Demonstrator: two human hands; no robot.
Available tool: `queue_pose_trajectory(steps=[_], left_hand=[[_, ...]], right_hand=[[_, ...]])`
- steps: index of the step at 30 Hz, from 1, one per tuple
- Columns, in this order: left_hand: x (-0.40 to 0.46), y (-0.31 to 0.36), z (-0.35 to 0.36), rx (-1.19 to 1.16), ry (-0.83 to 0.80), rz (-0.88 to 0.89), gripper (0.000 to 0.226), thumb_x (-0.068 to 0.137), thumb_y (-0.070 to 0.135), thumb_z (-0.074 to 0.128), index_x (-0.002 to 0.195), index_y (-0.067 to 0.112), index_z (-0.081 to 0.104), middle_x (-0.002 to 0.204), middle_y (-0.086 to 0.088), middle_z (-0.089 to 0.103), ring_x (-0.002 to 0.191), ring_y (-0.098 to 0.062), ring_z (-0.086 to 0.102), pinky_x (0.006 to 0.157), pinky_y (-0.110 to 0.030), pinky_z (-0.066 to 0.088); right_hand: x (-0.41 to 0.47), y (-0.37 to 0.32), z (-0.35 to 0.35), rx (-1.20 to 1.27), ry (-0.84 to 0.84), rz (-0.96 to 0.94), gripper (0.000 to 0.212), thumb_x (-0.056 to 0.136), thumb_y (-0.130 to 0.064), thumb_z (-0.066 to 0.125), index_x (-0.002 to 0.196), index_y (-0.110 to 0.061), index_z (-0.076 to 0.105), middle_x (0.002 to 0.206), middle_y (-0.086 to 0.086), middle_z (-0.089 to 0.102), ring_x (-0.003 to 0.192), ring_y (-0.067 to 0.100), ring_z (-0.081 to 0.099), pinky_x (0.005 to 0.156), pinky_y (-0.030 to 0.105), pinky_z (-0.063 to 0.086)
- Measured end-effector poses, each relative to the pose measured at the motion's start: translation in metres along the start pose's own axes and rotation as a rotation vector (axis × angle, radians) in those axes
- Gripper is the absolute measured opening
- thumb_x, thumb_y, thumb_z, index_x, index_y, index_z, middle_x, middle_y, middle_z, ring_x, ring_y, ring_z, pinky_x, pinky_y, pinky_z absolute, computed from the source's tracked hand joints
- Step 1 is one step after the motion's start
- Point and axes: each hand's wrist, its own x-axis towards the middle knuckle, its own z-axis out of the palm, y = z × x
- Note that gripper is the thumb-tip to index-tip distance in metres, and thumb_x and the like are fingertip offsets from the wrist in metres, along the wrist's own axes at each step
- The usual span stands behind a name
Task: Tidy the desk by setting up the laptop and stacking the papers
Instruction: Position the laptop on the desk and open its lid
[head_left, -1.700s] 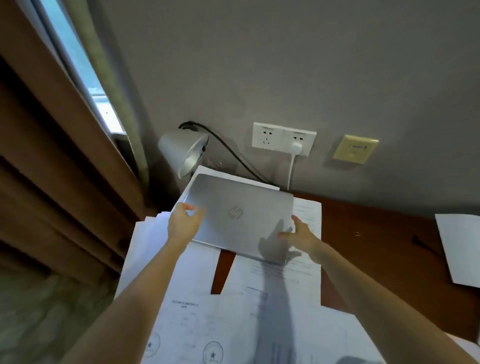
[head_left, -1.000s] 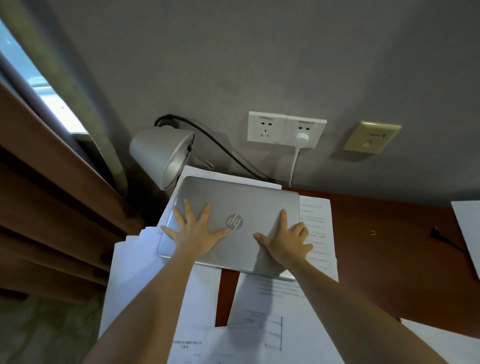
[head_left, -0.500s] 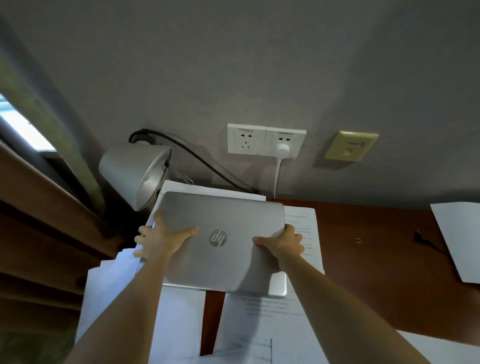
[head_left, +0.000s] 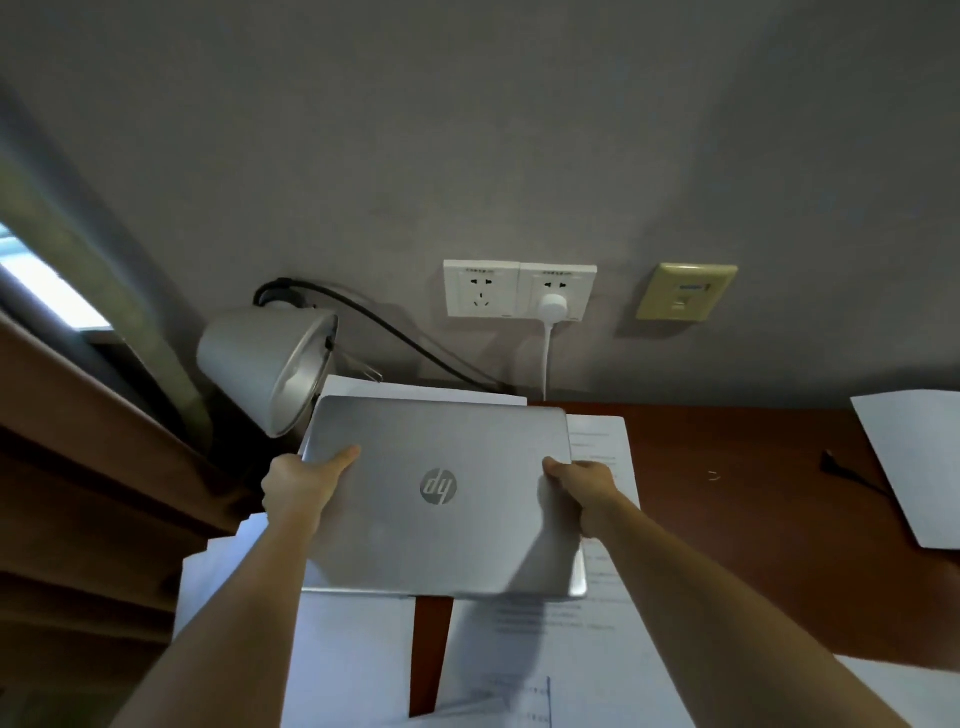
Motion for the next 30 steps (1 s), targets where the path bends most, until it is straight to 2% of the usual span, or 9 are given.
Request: queue_pose_trajectory(steps=[3, 5, 7, 11, 16, 21, 25, 30], left_hand=[[-0.018, -0.001, -0.004, -0.009, -0.016, 0.016, 0.075, 0.064, 0.048, 0.082, 0.111, -0.005, 0.057, 0.108, -0.021, 0.063, 0.102, -0.039, 0.06, 0.084, -0.047, 0.05], [-0.031, 0.003, -0.006, -0.028, -0.034, 0.036, 0.074, 0.066, 0.045, 0.082, 0.113, -0.005, 0.056, 0.111, -0.022, 0.063, 0.104, -0.039, 0.059, 0.087, -0.048, 0.05], [-0.045, 0.01, -0.007, -0.057, -0.055, 0.058, 0.071, 0.066, 0.042, 0.083, 0.112, -0.005, 0.056, 0.112, -0.022, 0.062, 0.104, -0.039, 0.059, 0.087, -0.047, 0.049], [-0.08, 0.03, 0.004, -0.105, -0.143, 0.098, 0.07, 0.067, 0.038, 0.084, 0.115, -0.004, 0.054, 0.115, -0.023, 0.061, 0.103, -0.038, 0.057, 0.086, -0.044, 0.048], [-0.131, 0.055, 0.04, -0.169, -0.255, 0.129, 0.058, 0.07, 0.027, 0.083, 0.111, -0.007, 0.058, 0.114, -0.024, 0.063, 0.086, -0.031, 0.054, 0.08, -0.041, 0.049], [-0.182, 0.07, 0.08, -0.191, -0.346, 0.142, 0.05, 0.074, 0.018, 0.08, 0.113, -0.008, 0.062, 0.114, -0.024, 0.065, 0.099, -0.038, 0.063, 0.085, -0.044, 0.053], [-0.21, 0.072, 0.112, -0.133, -0.362, 0.152, 0.045, 0.077, 0.014, 0.077, 0.113, -0.008, 0.061, 0.114, -0.025, 0.065, 0.099, -0.039, 0.062, 0.081, -0.04, 0.051], [-0.223, 0.067, 0.142, -0.081, -0.344, 0.119, 0.046, 0.078, 0.012, 0.076, 0.116, -0.009, 0.06, 0.115, -0.025, 0.065, 0.099, -0.04, 0.062, 0.087, -0.044, 0.052]], right_hand=[[-0.008, 0.001, -0.009, 0.036, -0.036, -0.022, 0.044, 0.091, -0.029, 0.062, 0.123, 0.0, 0.054, 0.121, 0.016, 0.058, 0.113, 0.033, 0.053, 0.098, 0.044, 0.043], [-0.015, 0.002, -0.019, 0.047, -0.034, -0.051, 0.043, 0.091, -0.027, 0.062, 0.122, 0.002, 0.055, 0.112, 0.016, 0.059, 0.101, 0.029, 0.054, 0.089, 0.04, 0.044], [-0.023, 0.004, -0.032, 0.05, 0.008, -0.074, 0.045, 0.089, -0.027, 0.065, 0.121, 0.003, 0.055, 0.113, 0.016, 0.06, 0.096, 0.028, 0.053, 0.084, 0.039, 0.043], [-0.037, 0.006, -0.07, -0.003, 0.115, -0.083, 0.068, 0.08, -0.035, 0.074, 0.13, 0.001, 0.047, 0.129, 0.018, 0.055, 0.114, 0.037, 0.052, 0.088, 0.046, 0.042], [-0.043, 0.001, -0.14, -0.075, 0.22, -0.119, 0.084, 0.071, -0.04, 0.081, 0.131, 0.003, 0.041, 0.13, 0.022, 0.053, 0.117, 0.04, 0.051, 0.078, 0.045, 0.04], [-0.036, -0.005, -0.207, -0.16, 0.271, -0.13, 0.083, 0.073, -0.039, 0.08, 0.131, 0.004, 0.041, 0.132, 0.023, 0.052, 0.122, 0.041, 0.049, 0.088, 0.048, 0.042], [-0.024, 0.004, -0.246, -0.217, 0.242, -0.13, 0.079, 0.074, -0.034, 0.08, 0.13, 0.005, 0.042, 0.132, 0.022, 0.051, 0.12, 0.039, 0.05, 0.083, 0.042, 0.042], [-0.004, 0.024, -0.267, -0.291, 0.2, -0.093, 0.073, 0.076, -0.033, 0.079, 0.13, 0.002, 0.044, 0.133, 0.02, 0.052, 0.12, 0.037, 0.051, 0.093, 0.044, 0.046]])
